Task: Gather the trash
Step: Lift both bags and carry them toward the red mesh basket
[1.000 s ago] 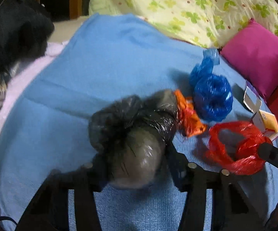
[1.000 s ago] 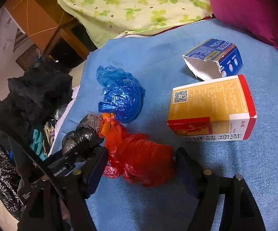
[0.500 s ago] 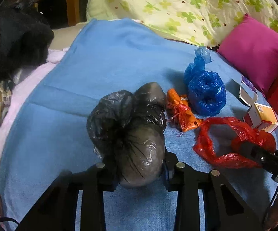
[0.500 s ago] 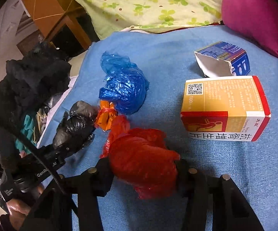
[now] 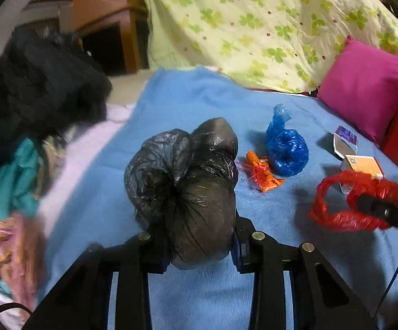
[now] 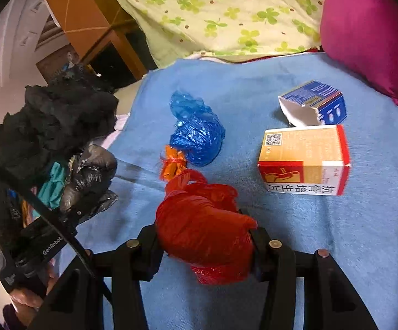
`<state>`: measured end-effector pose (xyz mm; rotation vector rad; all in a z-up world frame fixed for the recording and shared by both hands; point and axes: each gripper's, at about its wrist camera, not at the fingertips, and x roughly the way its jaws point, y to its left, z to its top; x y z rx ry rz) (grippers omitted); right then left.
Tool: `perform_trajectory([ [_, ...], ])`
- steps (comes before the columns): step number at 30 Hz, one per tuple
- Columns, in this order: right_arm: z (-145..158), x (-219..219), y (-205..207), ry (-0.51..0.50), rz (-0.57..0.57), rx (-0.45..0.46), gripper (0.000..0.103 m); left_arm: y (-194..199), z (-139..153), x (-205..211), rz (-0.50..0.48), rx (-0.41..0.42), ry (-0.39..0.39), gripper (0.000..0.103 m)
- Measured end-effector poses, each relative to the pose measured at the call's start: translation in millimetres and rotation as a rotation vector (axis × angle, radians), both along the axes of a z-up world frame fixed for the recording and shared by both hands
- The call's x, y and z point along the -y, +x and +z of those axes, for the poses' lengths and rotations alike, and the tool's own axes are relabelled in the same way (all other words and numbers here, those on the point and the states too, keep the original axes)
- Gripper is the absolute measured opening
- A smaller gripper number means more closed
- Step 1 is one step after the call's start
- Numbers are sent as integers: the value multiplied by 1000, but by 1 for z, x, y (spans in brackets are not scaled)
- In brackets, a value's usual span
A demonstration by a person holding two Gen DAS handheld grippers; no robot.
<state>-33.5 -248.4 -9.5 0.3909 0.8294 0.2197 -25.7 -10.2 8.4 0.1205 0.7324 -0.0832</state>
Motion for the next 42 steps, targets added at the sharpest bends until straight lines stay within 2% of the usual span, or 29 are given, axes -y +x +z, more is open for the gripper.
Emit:
perform_trajectory([
  [5,18,7,-19,-1,-5,47,52,-25,28,12,-4,44,47,36],
  [8,30,12,-29,1,-14,79,52,-44,51,21,-3,105,98,36],
  [23,86,62,-97,9,-74,239,52,-103,118,81,-77,227,136,36],
  [31,110,98,-133,11,-134,341,52,-126,136,118,-141,266,149,36],
  [42,123,133,-160,28,-193,402,52,-140,140,155,-203,278,181,36],
])
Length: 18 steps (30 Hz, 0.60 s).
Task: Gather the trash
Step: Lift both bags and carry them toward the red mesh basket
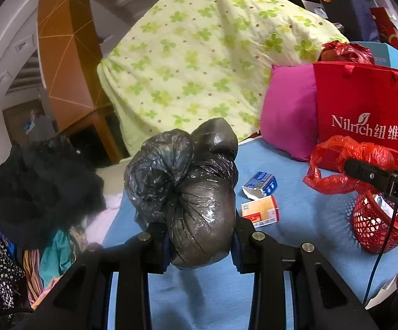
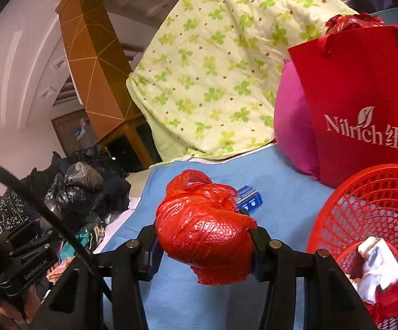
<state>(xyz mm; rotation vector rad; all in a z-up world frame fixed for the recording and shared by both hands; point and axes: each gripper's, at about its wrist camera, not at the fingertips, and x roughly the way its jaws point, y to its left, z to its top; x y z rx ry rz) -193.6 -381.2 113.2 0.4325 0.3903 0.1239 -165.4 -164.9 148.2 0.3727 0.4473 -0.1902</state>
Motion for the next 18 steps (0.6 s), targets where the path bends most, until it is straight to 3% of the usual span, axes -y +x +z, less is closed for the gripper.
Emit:
perform_trajectory([
  [18,-1,43,-30,38,-80,17,52,-13,-6,43,-91,-23,34,36],
])
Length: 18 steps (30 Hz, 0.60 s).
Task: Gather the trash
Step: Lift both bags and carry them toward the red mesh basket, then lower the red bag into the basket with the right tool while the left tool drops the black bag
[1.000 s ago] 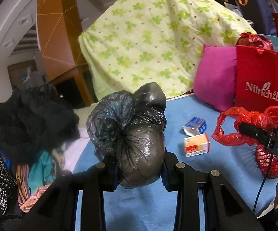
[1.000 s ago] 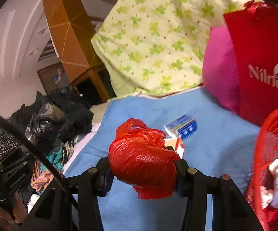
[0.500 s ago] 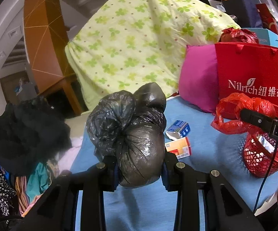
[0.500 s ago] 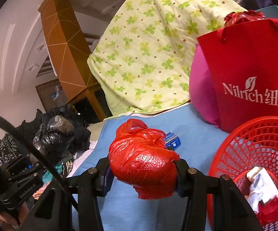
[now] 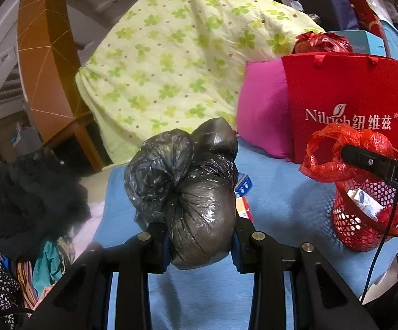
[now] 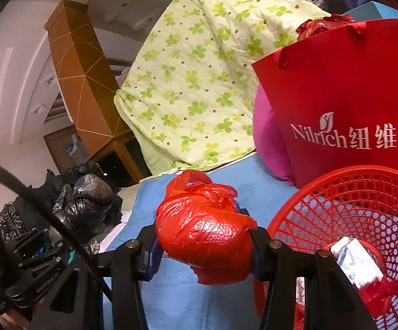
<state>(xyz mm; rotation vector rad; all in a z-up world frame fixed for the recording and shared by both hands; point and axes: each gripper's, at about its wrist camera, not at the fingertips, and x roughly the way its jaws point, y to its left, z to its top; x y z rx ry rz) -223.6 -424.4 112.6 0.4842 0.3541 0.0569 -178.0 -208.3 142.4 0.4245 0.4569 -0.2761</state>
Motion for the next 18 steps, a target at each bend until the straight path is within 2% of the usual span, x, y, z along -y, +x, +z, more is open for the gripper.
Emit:
perform_trajectory([
  [18,-2,26,-21,11,-66,13,53,-13,-7,31,-72,-22,18,36],
])
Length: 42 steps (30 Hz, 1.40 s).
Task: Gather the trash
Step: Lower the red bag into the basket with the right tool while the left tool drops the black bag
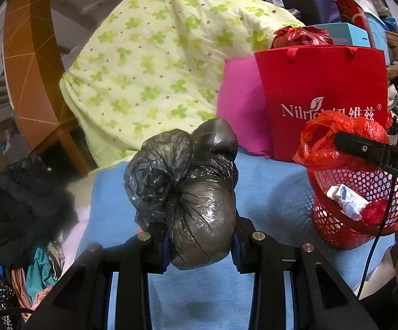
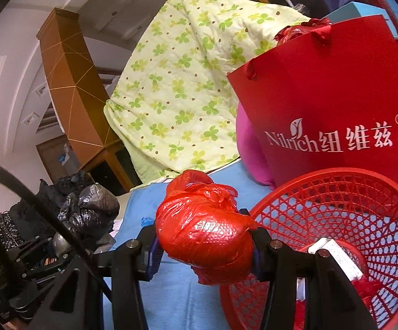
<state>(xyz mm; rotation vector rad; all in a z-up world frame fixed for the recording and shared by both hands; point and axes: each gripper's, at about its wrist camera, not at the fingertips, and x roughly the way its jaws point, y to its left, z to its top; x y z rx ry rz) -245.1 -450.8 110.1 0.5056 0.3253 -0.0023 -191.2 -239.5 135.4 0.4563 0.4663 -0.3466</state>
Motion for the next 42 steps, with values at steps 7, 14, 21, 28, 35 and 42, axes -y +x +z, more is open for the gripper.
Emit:
perform_trajectory([
  [7,-2,10,-9,8,-28,4,53,-4,-4,15,-32,-11,5,36],
  [14,-3,23,-17,22,-53,10,54,-8,-8,32,-71,-26,6,36],
  [21,-5,39,-26,43,-98,13,54,-14,-11,50,-115,-37,8,36],
  [28,-6,61,-38,84,-157,23,54,-23,-12,67,-164,-45,8,36],
  [35,-8,81,-49,118,-220,24,54,-28,-18,81,-272,-143,-41,36],
  [42,-14,102,-53,168,-291,-6,54,-33,-31,98,-446,-306,-143,38],
])
